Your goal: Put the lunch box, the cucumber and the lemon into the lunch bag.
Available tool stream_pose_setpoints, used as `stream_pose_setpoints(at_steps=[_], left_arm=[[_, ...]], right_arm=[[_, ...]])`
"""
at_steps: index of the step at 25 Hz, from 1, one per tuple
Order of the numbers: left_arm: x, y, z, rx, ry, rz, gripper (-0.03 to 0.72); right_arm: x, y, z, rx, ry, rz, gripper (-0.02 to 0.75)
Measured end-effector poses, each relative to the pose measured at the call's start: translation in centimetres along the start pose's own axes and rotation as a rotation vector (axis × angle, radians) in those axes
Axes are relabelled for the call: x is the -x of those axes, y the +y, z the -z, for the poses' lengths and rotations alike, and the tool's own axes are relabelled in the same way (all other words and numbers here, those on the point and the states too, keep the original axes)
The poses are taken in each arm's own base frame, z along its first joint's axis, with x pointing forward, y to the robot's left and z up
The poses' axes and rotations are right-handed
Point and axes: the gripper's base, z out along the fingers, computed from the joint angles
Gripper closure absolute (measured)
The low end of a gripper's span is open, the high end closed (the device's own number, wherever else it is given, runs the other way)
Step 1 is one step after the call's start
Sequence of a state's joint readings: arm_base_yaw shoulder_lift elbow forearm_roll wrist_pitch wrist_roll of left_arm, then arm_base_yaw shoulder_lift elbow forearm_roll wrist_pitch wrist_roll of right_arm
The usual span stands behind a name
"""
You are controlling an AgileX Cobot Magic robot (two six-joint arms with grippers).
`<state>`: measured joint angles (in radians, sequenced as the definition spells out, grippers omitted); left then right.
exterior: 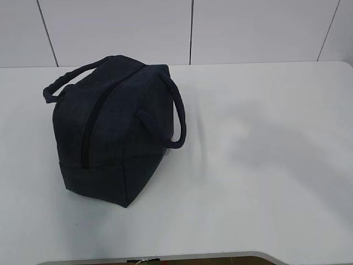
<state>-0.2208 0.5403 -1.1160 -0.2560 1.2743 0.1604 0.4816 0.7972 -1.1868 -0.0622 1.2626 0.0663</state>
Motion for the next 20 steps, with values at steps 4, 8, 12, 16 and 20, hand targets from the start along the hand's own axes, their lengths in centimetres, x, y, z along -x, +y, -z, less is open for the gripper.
stream_pose_setpoints(at_steps=[4,8,12,16,20], left_arm=[[-0.6,-0.1,-0.2,-0.013,0.008,-0.009,0.431],[-2.1,-0.6,0.2,-0.036,-0.012,-0.056,0.432],[-4.2,-0.9,0.8,-0.035,-0.041,-0.071,0.447],[-6.9,-1.3,1.5,-0.029,-0.088,-0.087,0.449],[-9.7,-1.6,1.8,-0.026,-0.134,-0.099,0.449]], right_arm=[[-3.2,-0.2,0.8,0.001,-0.019,-0.001,0.227],[-6.1,-0.4,0.9,0.001,-0.046,-0.001,0.227],[-8.6,-0.5,0.5,0.0,-0.058,0.0,0.227],[-11.0,-0.5,-0.4,0.007,-0.076,-0.001,0.227],[-12.9,-0.5,-0.9,0.016,-0.112,-0.004,0.227]])
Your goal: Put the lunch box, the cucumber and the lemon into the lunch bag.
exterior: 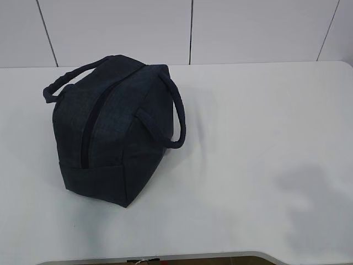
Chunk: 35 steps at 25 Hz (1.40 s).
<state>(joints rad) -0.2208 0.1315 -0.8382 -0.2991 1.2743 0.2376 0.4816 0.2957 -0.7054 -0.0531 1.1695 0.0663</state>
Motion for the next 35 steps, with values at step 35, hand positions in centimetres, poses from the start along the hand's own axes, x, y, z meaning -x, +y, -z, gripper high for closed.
stream_pose_setpoints(at_steps=[35], left_arm=[[-5.8,1.5,-5.2,0.077,0.089,0.039,0.449]], right_arm=[[-5.6,-1.0,-1.2,-0.088,-0.089,0.035,0.227]])
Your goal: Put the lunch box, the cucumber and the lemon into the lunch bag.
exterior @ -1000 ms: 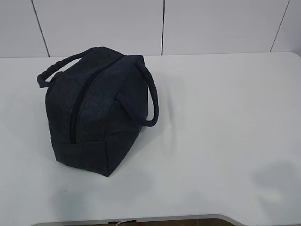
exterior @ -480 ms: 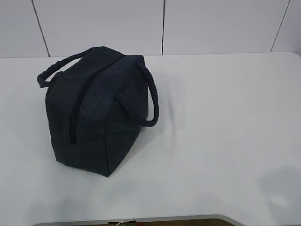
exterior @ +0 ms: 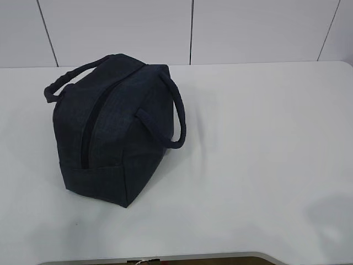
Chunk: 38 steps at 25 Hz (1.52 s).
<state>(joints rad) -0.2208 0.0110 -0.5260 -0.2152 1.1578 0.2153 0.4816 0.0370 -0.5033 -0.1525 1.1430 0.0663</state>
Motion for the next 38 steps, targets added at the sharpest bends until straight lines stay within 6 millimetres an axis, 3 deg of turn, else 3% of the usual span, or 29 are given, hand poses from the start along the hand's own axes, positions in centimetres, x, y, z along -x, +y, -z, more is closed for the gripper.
stream_pose_setpoints(at_steps=[38], left_arm=[[0.11,0.1,-0.66,0.117,-0.016,0.068,0.449]], right_arm=[[0.03,-0.17,-0.01,-0.018,-0.003,0.009,0.227]])
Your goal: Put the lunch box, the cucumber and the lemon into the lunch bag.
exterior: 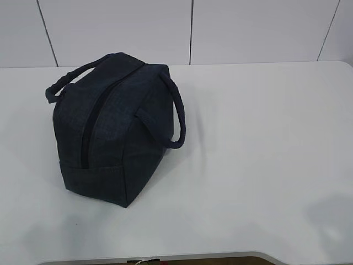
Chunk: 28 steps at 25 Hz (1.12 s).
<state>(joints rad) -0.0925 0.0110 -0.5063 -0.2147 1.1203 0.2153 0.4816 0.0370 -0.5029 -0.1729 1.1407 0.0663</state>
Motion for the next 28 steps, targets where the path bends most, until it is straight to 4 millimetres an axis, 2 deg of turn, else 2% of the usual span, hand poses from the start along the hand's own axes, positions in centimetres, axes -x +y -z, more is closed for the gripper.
stream_pose_setpoints(at_steps=[28], left_arm=[[0.01,0.01,-0.02,0.01,0.0,0.004,0.449]], right_arm=[[0.07,-0.59,0.02,-0.065,-0.007,0.03,0.227]])
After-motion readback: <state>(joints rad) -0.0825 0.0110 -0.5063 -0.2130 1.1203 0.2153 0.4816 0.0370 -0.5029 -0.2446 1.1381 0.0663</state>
